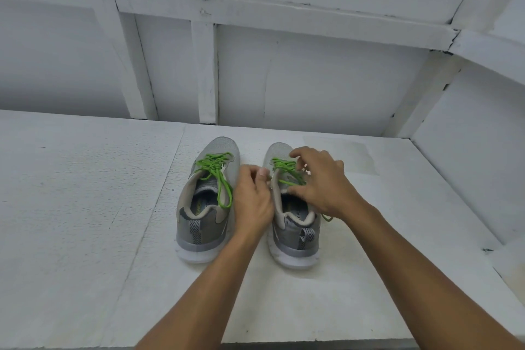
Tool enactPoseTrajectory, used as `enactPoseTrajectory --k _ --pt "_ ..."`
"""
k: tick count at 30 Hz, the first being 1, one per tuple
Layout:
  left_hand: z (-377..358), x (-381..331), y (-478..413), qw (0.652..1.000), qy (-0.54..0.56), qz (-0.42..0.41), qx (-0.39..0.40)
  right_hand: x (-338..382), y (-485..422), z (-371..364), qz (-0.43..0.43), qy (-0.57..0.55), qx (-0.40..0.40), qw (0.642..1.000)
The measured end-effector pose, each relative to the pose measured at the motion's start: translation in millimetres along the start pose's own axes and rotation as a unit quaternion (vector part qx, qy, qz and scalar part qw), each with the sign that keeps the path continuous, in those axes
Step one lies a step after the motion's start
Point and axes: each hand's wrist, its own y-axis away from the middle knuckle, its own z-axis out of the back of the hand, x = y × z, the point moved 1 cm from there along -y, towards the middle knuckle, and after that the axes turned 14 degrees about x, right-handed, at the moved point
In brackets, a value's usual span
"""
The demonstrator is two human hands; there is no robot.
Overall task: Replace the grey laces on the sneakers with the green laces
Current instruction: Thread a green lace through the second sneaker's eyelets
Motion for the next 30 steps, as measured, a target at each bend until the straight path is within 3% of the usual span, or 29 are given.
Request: enactPoseTrajectory --k 4,7,9,11,13,14,16,17,18,19,25,30 --pt "17 -34 -12 0.988 0.134 -0.058 -0.047 -30 25 -2 -0.073 -0.077 -0.016 0.994" --pt "51 -71 -34 0.948 0.299 -0.067 -0.083 -48 39 -13 -0.103 -0.139 0.004 0.985" --pt "75 -90 -48 0.933 0.340 -0.055 -0.100 -52 45 -20 -0.109 -0.168 0.007 0.980" --pt "88 -98 -58 0.963 0.254 -0.025 -0.083 -53 47 -25 -0.110 -0.188 0.001 0.976" --pt "79 -98 -58 0.999 0.016 0.034 0.035 -54 47 -27 -0.111 -0.201 -0.007 0.973" --pt "69 -94 -53 0.977 -0.143 0.070 0.141 -53 46 -27 -0.109 -0.206 -0.010 0.972" --pt "47 -76 -40 0.842 -0.410 0.103 0.336 -50 43 -27 -0.105 -0.211 -0.021 0.972" --pt "38 -67 -35 0.781 -0.485 0.096 0.381 -48 42 -27 -0.105 -0.211 -0.036 0.971" --pt "34 -61 -34 0.752 -0.519 0.091 0.396 -45 41 -26 -0.108 -0.211 -0.057 0.970" --pt "33 -57 -35 0.747 -0.530 0.090 0.391 -43 41 -26 -0.115 -0.213 -0.077 0.967" --pt "60 -81 -59 0.786 -0.530 0.090 0.304 -35 42 -32 -0.156 -0.215 -0.086 0.960" --pt "84 -103 -70 0.780 -0.552 0.119 0.269 -32 40 -34 -0.155 -0.201 -0.090 0.963"
